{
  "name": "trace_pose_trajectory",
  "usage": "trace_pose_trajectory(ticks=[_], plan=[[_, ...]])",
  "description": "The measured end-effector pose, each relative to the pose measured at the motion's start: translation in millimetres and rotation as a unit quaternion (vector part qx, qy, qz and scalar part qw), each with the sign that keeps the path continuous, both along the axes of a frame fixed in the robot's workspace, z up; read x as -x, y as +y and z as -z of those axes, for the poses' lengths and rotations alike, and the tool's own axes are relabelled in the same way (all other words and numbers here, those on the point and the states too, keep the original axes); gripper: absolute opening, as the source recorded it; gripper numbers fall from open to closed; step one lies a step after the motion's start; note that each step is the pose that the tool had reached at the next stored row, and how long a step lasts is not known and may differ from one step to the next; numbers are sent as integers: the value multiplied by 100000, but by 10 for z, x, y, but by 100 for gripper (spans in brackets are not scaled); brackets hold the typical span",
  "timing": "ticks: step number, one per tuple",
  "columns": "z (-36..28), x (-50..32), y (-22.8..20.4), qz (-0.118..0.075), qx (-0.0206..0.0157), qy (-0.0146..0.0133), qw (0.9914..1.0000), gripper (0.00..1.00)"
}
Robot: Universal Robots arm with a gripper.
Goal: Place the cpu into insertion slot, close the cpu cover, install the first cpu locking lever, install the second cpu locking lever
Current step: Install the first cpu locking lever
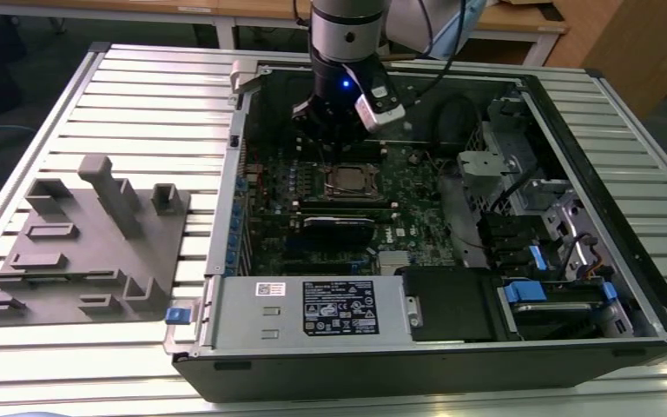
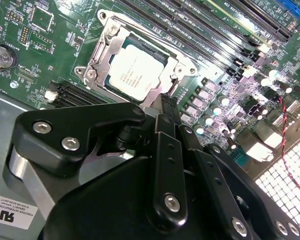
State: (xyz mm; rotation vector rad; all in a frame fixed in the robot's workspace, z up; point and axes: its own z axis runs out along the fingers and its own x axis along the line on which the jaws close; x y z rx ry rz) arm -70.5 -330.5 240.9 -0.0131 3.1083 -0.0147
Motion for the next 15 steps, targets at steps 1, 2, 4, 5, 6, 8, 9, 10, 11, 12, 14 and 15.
trace_pose_trajectory(ticks=[1,2,4,5,6,8,9,10,11,12,14,15], plan=[[0,2,0,4,0,-1,100000,11],[0,6,0,8,1,2,100000,11],[0,16,0,3,-2,-3,100000,11],[0,21,0,2,-1,-1,100000,11],[0,26,0,1,-6,0,100000,11],[0,36,0,3,-1,1,100000,11],[0,40,0,3,-4,0,100000,11],[0,47,-1,-1,-2,-3,100000,11],[0,57,-2,-2,-1,-2,100000,11],[0,72,-2,-1,-3,-4,100000,11],[0,110,-4,1,0,-7,100000,11],[0,132,-5,6,-3,-9,100000,11]])
